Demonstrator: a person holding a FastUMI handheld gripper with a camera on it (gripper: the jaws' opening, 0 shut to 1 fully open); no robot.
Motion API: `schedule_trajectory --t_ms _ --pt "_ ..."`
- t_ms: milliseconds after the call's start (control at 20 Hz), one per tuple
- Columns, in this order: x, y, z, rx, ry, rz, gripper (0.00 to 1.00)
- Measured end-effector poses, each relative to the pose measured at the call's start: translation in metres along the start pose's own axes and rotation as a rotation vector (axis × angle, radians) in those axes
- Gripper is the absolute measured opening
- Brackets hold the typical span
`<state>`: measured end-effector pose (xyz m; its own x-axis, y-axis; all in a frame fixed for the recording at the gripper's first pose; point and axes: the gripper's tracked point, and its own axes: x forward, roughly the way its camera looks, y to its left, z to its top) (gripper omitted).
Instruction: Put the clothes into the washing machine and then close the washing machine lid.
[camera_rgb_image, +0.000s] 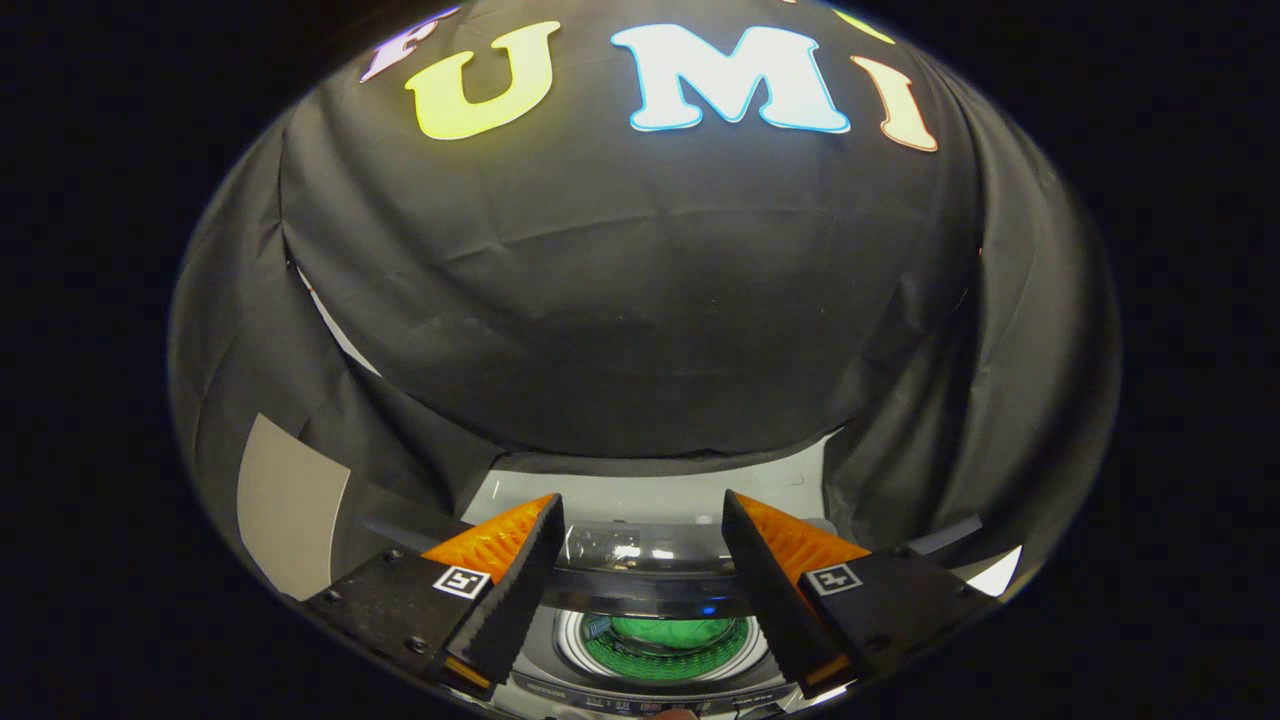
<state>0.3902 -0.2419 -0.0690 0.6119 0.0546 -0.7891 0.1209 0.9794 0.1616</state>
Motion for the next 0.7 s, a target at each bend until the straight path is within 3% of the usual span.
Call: schedule_trajectory --t_ms 200,700 --pt "-0.005 0.001 -0.008 -0.003 0.008 0.015 0.99" --pt "-0.034 0.004 -0.037 -0.029 -0.146 0.007 0.99"
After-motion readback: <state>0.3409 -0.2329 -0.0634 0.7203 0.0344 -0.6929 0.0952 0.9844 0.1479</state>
